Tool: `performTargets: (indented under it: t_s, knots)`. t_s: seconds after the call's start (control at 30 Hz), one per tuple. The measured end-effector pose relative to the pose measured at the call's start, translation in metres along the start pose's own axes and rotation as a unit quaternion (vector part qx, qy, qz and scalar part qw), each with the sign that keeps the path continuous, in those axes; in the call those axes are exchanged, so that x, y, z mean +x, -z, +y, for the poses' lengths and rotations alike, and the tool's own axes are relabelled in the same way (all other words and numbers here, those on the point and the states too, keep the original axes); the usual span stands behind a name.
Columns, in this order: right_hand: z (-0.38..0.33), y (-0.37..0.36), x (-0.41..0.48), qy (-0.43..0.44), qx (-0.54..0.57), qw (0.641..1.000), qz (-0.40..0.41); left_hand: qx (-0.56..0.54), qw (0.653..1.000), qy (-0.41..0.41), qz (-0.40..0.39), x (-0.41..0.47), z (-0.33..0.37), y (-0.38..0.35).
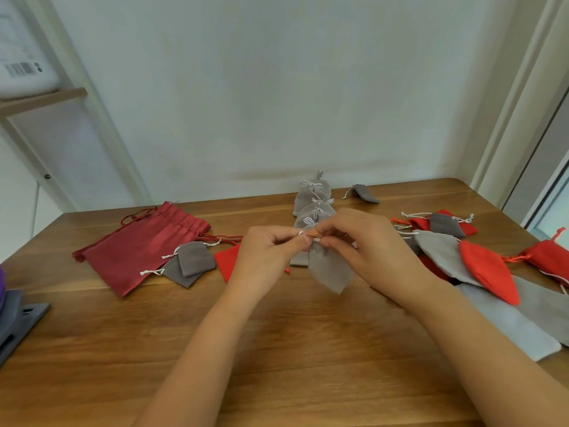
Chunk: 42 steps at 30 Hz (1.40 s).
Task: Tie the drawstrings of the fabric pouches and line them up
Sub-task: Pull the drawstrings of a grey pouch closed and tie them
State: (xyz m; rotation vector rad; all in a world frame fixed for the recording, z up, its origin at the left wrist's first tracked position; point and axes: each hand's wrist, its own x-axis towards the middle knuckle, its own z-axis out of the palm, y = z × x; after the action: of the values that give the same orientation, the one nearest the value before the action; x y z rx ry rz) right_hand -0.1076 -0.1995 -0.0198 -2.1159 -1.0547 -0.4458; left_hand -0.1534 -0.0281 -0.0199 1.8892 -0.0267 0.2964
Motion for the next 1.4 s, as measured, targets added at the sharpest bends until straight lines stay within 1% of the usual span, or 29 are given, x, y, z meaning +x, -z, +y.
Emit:
performTargets:
  t_s: [0.13, 0.27, 0.43, 0.53, 0.67, 0.8, 0.87, 0.97, 1.0, 1.03, 1.1, 1.17, 1.27, 1.4]
  knots:
    - [0.0, -0.003, 0.001, 0.009, -0.007, 1.0, -0.014, -0.113, 0.989, 0.089, 0.041, 0.002, 0.001, 0.0]
    - [-0.004, -0.001, 0.001, -0.012, -0.015, 1.0, -0.019, -0.144, 0.981, 0.125, 0.037, 0.003, 0.0, 0.001]
    - [-0.01, 0.001, 0.003, -0.034, -0.035, 0.998, -0.031, -0.152, 0.981, 0.12, 0.014, 0.002, 0.003, 0.004]
    - [-0.011, 0.006, 0.002, -0.049, -0.006, 0.998, -0.048, -0.155, 0.981, 0.12, 0.004, 0.001, 0.006, 0.002]
    - [-0.012, 0.009, 0.001, -0.038, 0.008, 0.997, -0.07, -0.151, 0.98, 0.126, -0.014, 0.003, 0.005, 0.005]
    - [-0.01, 0.009, 0.001, -0.02, -0.016, 0.996, -0.087, -0.126, 0.984, 0.125, -0.035, 0.002, 0.003, 0.006]
    - [-0.011, 0.01, 0.0, -0.002, -0.031, 0.998, -0.054, -0.118, 0.985, 0.118, -0.039, 0.002, 0.003, 0.007]
    - [-0.014, 0.011, -0.001, 0.027, -0.067, 0.997, 0.026, -0.1, 0.988, 0.1, -0.062, -0.001, 0.006, 0.008]
    - [-0.013, 0.01, -0.001, 0.04, -0.081, 0.995, 0.033, -0.096, 0.989, 0.092, -0.071, -0.001, 0.007, 0.008]
    - [-0.011, 0.009, -0.001, 0.048, -0.087, 0.995, 0.023, -0.093, 0.989, 0.084, -0.077, -0.002, 0.007, 0.008]
    - [-0.009, 0.009, 0.0, 0.035, -0.057, 0.997, -0.03, -0.087, 0.99, 0.065, -0.084, -0.002, 0.007, 0.008]
    - [-0.009, 0.011, 0.0, -0.014, 0.012, 0.997, -0.07, -0.087, 0.991, 0.047, -0.089, -0.002, 0.007, 0.01]
    - [-0.01, 0.013, -0.001, -0.07, 0.088, 0.992, -0.064, -0.105, 0.991, 0.017, -0.086, -0.002, 0.007, 0.009]
    - [-0.012, 0.016, -0.002, -0.084, 0.137, 0.985, -0.069, -0.112, 0.992, -0.012, -0.06, -0.003, 0.007, 0.003]
